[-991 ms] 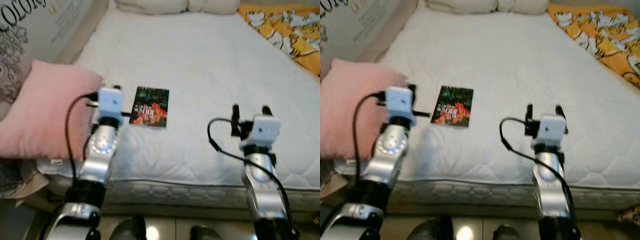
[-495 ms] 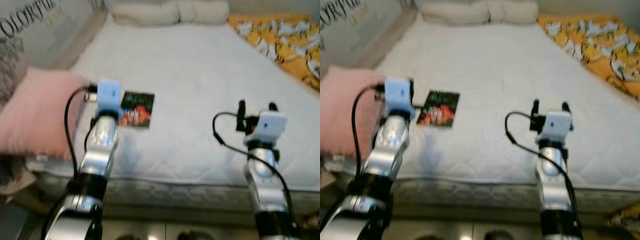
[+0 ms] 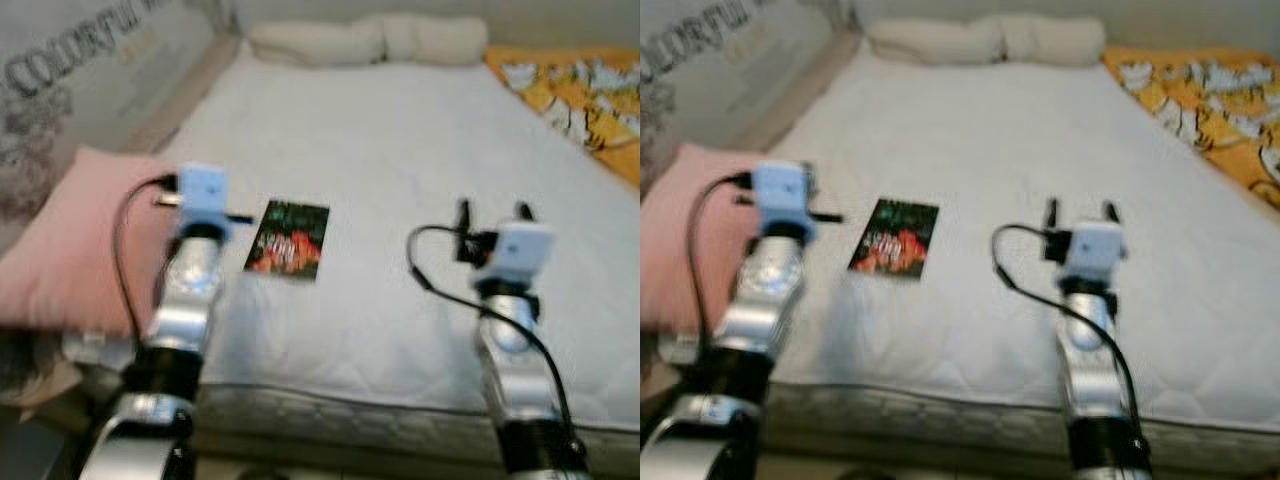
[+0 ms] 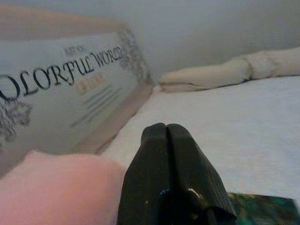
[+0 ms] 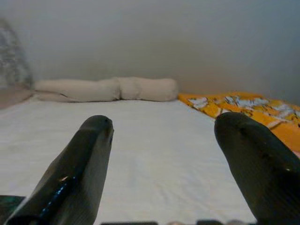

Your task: Clean up the room

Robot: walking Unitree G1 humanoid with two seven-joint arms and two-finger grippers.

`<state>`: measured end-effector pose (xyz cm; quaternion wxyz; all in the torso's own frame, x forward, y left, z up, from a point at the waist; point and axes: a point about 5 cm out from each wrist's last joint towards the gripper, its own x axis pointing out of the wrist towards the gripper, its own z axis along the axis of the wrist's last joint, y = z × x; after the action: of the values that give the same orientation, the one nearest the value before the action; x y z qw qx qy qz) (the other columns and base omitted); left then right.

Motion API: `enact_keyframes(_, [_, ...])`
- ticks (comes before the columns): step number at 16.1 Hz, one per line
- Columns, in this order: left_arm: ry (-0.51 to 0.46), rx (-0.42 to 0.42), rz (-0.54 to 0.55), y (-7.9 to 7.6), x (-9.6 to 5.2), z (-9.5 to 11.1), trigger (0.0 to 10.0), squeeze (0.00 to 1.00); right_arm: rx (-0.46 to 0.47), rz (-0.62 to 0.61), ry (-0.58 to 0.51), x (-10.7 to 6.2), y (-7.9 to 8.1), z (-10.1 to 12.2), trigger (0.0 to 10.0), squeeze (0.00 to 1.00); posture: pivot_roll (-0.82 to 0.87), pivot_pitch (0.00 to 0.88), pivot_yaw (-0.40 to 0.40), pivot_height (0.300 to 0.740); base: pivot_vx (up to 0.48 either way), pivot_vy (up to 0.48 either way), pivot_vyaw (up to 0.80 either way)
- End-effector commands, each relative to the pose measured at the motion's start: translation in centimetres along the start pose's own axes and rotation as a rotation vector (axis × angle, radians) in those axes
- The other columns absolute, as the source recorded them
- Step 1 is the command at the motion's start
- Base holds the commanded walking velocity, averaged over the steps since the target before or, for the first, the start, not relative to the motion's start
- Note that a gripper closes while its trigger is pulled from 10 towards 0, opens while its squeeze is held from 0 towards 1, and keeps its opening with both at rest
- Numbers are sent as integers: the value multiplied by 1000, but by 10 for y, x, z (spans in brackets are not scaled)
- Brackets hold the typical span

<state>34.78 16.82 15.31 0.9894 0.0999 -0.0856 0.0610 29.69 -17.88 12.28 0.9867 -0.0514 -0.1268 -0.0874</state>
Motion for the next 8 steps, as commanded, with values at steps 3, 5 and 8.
enact_keyframes(3, [3,-8,-19,-9,0,2,10000,0,-14,-27,3,1,-10,-1,10000,0,-73,16,34,736,454,0,0])
enact_keyframes(5, [141,-111,-75,6,-24,-40,10000,1000,121,-34,109,-10,-18,-21,10000,0,-73,0,24,736,232,0,0])
enact_keyframes(8, [240,-43,-117,9,-40,-62,10000,1000,230,4,166,-8,-25,-30,10000,0,-49,0,18,736,0,0,0])
